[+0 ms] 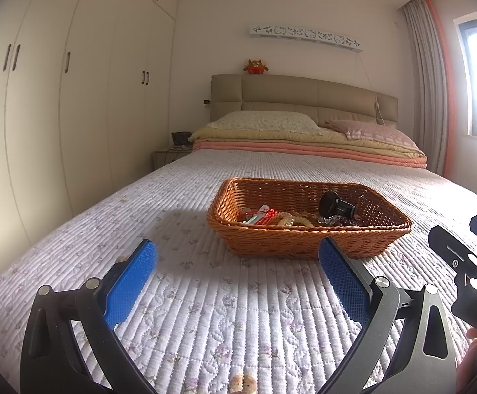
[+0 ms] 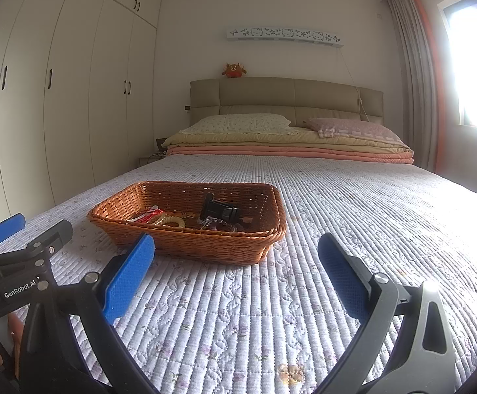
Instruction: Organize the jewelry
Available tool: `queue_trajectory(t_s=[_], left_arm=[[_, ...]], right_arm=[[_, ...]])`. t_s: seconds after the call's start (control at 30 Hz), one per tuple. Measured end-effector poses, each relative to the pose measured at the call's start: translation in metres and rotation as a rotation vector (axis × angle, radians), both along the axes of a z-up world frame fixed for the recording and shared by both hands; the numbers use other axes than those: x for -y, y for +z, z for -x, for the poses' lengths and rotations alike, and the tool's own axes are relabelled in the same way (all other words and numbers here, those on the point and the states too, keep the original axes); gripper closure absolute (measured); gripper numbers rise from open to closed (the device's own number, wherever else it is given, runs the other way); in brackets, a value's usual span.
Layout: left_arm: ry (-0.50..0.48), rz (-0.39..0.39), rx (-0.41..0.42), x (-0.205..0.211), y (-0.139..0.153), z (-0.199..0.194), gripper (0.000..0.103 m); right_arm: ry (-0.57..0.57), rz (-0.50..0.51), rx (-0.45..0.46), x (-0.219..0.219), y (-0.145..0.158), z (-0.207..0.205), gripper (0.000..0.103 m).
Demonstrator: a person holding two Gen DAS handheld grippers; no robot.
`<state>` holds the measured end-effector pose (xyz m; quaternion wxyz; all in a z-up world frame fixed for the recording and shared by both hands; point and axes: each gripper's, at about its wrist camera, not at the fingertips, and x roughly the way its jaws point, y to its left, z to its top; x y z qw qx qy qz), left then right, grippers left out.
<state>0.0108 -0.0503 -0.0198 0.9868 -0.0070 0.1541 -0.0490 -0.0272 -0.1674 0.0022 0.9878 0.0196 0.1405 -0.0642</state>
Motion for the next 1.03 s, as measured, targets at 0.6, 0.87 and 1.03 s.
queue_trajectory(t_s=[0.6, 0.87, 1.03], left_arm=[[-0.009, -0.010, 0.009, 0.0021, 0.0006, 0.0021, 0.008], [-0.009, 0.013, -0.008, -0.0025, 0.0008, 0.0020, 0.007], [-0.007, 0.019, -0.017, -0.0032, 0.0005, 0.0009, 0.007]], right_arm=[[0.002, -0.002, 0.001, 0.0008, 0.0003, -0.0004, 0.008], [0.002, -0.003, -0.001, 0.0009, -0.0001, -0.0008, 0.008], [0.002, -0.007, 0.000, 0.0009, -0.0006, -0.0015, 0.008]])
